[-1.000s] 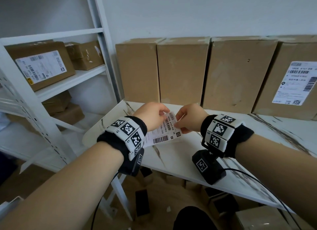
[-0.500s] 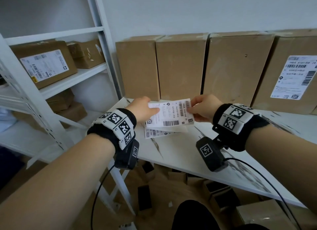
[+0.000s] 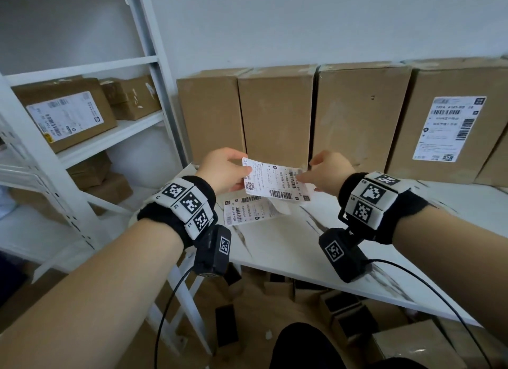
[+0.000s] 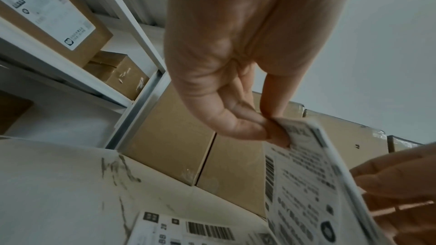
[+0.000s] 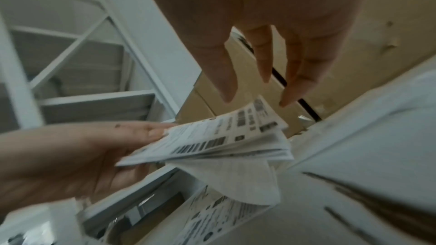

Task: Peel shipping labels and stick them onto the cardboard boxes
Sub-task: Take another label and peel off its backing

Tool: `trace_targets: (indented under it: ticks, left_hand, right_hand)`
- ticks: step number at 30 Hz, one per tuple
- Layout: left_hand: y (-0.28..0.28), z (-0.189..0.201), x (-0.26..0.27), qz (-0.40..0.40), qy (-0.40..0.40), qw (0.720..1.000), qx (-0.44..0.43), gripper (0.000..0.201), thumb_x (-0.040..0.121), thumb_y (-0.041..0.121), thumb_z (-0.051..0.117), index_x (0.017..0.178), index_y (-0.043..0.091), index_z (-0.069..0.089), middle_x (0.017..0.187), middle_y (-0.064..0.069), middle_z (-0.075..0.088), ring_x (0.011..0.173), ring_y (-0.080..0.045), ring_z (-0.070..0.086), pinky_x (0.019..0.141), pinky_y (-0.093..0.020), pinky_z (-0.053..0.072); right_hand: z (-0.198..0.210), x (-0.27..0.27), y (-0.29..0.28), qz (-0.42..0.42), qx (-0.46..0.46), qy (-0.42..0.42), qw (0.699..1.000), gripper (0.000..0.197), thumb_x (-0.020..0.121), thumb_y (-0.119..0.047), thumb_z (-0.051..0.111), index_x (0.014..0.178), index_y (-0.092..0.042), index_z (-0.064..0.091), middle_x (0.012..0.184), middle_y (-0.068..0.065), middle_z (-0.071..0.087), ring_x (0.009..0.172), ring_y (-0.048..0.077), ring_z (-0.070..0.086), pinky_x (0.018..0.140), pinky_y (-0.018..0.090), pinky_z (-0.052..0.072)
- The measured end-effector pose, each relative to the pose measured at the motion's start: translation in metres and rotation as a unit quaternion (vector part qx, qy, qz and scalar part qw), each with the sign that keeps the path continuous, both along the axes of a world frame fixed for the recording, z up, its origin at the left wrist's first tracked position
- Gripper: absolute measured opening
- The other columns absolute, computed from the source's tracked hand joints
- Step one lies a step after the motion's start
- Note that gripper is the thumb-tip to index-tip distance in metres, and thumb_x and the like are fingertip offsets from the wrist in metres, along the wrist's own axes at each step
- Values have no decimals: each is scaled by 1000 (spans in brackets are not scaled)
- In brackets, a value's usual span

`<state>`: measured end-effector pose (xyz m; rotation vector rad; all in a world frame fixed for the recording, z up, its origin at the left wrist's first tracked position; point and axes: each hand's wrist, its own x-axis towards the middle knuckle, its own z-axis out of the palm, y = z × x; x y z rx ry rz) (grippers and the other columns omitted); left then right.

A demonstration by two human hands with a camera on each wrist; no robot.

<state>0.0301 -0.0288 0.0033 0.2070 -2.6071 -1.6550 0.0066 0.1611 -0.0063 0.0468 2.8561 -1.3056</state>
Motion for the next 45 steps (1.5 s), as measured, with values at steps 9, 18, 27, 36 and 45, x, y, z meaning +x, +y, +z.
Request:
trace_targets:
  ticks: [9,18,27,36,45]
  left_hand:
    - [20,4,5,1,14,1000,-9,32,88,15,62,119,19,56,110,-11,65,86,-19,70,74,-29,59]
    - [33,4,11,-27,1,1000,7,34,94,22,55,127,15,51,110,-6,63,78,-11,65,68,-23,56]
    - [35,3,10,-44,-24,999,-2,42,87,21,65,126,15,52,121,-6,60,105,-20,63,88,-34,54]
    - [22,1,4,-39,-6,994,-105,40,85,1,61,124,10,54,107,-9,63,93,-22,63,80,-32,55]
    - [-2,-11,-6,15,30,963,-267,26,82,-2,56,95,21,61,110,-7,62,94,-24,62,84,-33,54]
  right_hand:
    - [7,23,-26,158,-89,-20,983,32,78,-38,72,87,-8,62,72,-1,65,60,9,61,63,21,55]
    - [-1,20,-21,153,-167,-58,972,16,79,-17,74,80,-5,64,75,7,67,65,14,64,70,22,58]
    - [-4,17,-14,127,-208,-82,966,10,85,-3,65,76,-6,61,80,12,67,76,25,67,82,34,57]
    - [-2,16,-9,112,-224,-82,965,18,88,1,57,73,-8,54,78,15,63,76,31,65,84,40,56]
    - [9,15,0,42,-185,-18,982,15,88,-5,55,74,-10,56,72,6,63,58,14,59,56,22,50]
